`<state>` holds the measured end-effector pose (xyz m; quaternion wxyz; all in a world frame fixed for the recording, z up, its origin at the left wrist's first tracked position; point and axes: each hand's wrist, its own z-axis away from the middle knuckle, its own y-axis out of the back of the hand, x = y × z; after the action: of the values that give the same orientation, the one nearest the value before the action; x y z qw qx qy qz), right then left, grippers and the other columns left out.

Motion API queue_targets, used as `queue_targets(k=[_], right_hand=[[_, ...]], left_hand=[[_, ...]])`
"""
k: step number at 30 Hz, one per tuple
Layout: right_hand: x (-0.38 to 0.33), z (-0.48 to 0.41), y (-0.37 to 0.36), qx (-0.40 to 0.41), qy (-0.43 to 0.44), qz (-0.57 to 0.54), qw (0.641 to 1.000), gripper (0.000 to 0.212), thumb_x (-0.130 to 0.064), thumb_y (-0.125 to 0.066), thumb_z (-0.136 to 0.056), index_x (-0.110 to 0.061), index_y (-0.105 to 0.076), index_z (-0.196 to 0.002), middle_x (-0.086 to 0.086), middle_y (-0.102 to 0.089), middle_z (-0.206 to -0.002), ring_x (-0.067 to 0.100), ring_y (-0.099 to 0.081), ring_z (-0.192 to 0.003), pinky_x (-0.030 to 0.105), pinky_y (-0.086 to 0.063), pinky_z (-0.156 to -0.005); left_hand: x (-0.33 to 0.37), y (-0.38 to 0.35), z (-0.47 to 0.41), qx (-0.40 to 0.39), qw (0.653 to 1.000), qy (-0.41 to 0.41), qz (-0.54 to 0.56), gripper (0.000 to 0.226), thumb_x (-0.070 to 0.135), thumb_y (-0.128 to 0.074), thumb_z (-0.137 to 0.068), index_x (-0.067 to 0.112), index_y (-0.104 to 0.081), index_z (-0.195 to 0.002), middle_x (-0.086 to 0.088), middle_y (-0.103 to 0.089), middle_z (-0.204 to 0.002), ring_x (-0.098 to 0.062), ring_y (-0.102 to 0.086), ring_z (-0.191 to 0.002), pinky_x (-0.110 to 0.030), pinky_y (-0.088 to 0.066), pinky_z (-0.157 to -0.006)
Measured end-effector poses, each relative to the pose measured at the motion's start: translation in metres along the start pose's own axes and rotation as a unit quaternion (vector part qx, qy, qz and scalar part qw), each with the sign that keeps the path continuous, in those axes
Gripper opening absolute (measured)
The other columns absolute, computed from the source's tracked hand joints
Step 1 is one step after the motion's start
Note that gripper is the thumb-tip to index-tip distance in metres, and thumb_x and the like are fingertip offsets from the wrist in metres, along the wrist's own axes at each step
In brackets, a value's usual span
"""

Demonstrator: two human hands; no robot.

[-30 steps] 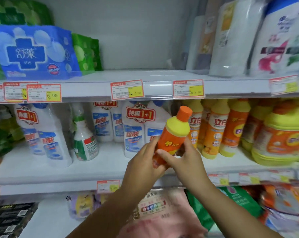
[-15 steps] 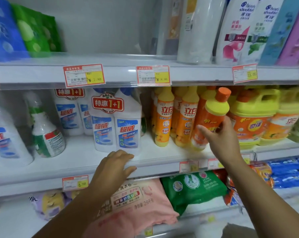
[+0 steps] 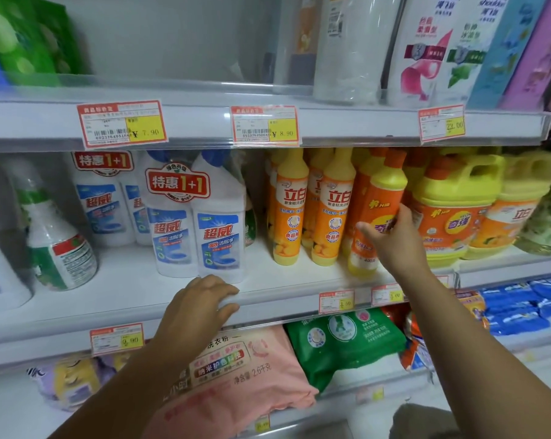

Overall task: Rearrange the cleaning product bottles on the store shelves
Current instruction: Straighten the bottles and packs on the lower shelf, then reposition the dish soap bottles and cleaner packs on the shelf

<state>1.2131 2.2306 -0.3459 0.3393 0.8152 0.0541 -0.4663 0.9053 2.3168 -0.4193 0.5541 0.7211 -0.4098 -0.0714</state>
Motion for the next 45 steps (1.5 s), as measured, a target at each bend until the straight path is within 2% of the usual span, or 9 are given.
queue_targets(k=[12, 18, 21, 24, 26, 29, 34, 39, 45], right_hand=[[0.022, 0.002, -0.007, -0.039, -0.037, -0.034, 0.998, 0.072, -0.022, -0.076, -0.077, -0.015, -0.037, -0.137, 0.01, -0.057, -0.129, 0.032, -0.057, -0.113, 0.049, -0.047, -0.094], [0.025, 0.006, -0.009, -0.04, -0.04, -0.047, 0.997, 0.079, -0.024, -0.08, -0.072, -0.016, -0.037, -0.137, 0.008, -0.057, -0.129, 0.029, -0.057, -0.114, 0.042, -0.047, -0.093], [0.017, 0.019, -0.01, 0.057, -0.043, -0.003, 0.997, 0.088, -0.037, -0.081, -0.069, -0.011, -0.034, -0.139, 0.016, -0.046, -0.133, 0.031, -0.047, -0.122, 0.042, -0.042, -0.097], [-0.012, 0.045, -0.011, 0.172, 0.076, 0.004, 0.982, 0.055, -0.035, -0.069, -0.082, -0.008, -0.046, -0.124, 0.014, -0.048, -0.116, 0.028, -0.048, -0.105, 0.036, -0.041, -0.084], [-0.034, 0.064, -0.022, 0.126, 0.145, -0.048, 0.98, 0.036, -0.03, -0.064, -0.086, -0.013, -0.05, -0.115, 0.007, -0.055, -0.102, 0.024, -0.055, -0.088, 0.038, -0.047, -0.075], [-0.056, 0.086, -0.053, -0.026, 0.198, -0.056, 0.978, 0.02, -0.026, -0.064, -0.087, -0.023, -0.054, -0.104, -0.001, -0.063, -0.089, 0.015, -0.06, -0.078, 0.034, -0.05, -0.069], [-0.089, 0.099, -0.116, -0.218, 0.149, -0.105, 0.959, 0.058, -0.024, -0.07, -0.083, -0.023, -0.042, -0.134, -0.011, -0.059, -0.117, 0.008, -0.059, -0.102, 0.025, -0.049, -0.085], [-0.107, 0.091, -0.158, -0.186, 0.125, -0.107, 0.969, 0.053, -0.021, -0.077, -0.077, -0.021, -0.048, -0.122, -0.002, -0.067, -0.116, 0.008, -0.059, -0.086, 0.027, -0.047, -0.075], [-0.132, 0.096, -0.205, -0.183, 0.147, -0.106, 0.966, 0.05, -0.025, -0.076, -0.077, -0.019, -0.05, -0.119, 0.001, -0.069, -0.112, 0.019, -0.064, -0.092, 0.029, -0.043, -0.071]], left_hand=[[-0.001, -0.002, 0.0, 0.015, 1.0, -0.007, 0.013, 0.027, 0.033, -0.06, -0.088, 0.027, -0.066, -0.113, 0.009, -0.061, -0.11, -0.011, -0.051, -0.101, -0.024, -0.037, -0.081], [-0.002, 0.0, 0.002, 0.014, 1.0, -0.001, 0.018, 0.027, 0.034, -0.061, -0.087, 0.027, -0.065, -0.113, 0.009, -0.061, -0.11, -0.011, -0.05, -0.102, -0.025, -0.038, -0.083], [-0.005, 0.007, 0.006, 0.015, 1.0, 0.005, 0.023, 0.028, 0.035, -0.061, -0.087, 0.027, -0.065, -0.114, 0.01, -0.061, -0.112, -0.01, -0.05, -0.104, -0.022, -0.036, -0.084], [-0.013, 0.017, 0.012, 0.015, 1.0, 0.014, 0.022, 0.029, 0.036, -0.06, -0.087, 0.028, -0.064, -0.115, 0.011, -0.06, -0.115, -0.009, -0.049, -0.106, -0.022, -0.036, -0.087], [-0.022, 0.023, 0.017, 0.018, 0.999, 0.026, 0.021, 0.03, 0.037, -0.059, -0.087, 0.028, -0.063, -0.115, 0.011, -0.06, -0.117, -0.009, -0.049, -0.108, -0.023, -0.036, -0.09], [-0.037, 0.034, 0.026, 0.025, 0.998, 0.047, 0.017, 0.031, 0.038, -0.058, -0.088, 0.029, -0.062, -0.117, 0.011, -0.058, -0.119, -0.008, -0.047, -0.11, -0.023, -0.035, -0.093], [-0.07, 0.058, 0.039, 0.088, 0.991, 0.104, 0.012, 0.03, 0.038, -0.058, -0.087, 0.028, -0.063, -0.115, 0.009, -0.059, -0.115, -0.011, -0.049, -0.109, -0.024, -0.037, -0.09], [-0.107, 0.084, 0.046, 0.175, 0.966, 0.188, 0.017, 0.029, 0.033, -0.062, -0.086, 0.026, -0.061, -0.115, 0.005, -0.057, -0.119, -0.015, -0.052, -0.107, -0.03, -0.043, -0.093], [-0.138, 0.097, 0.055, 0.19, 0.954, 0.231, 0.009, 0.033, 0.033, -0.063, -0.085, 0.027, -0.058, -0.118, 0.005, -0.055, -0.119, -0.016, -0.052, -0.108, -0.029, -0.043, -0.092]])
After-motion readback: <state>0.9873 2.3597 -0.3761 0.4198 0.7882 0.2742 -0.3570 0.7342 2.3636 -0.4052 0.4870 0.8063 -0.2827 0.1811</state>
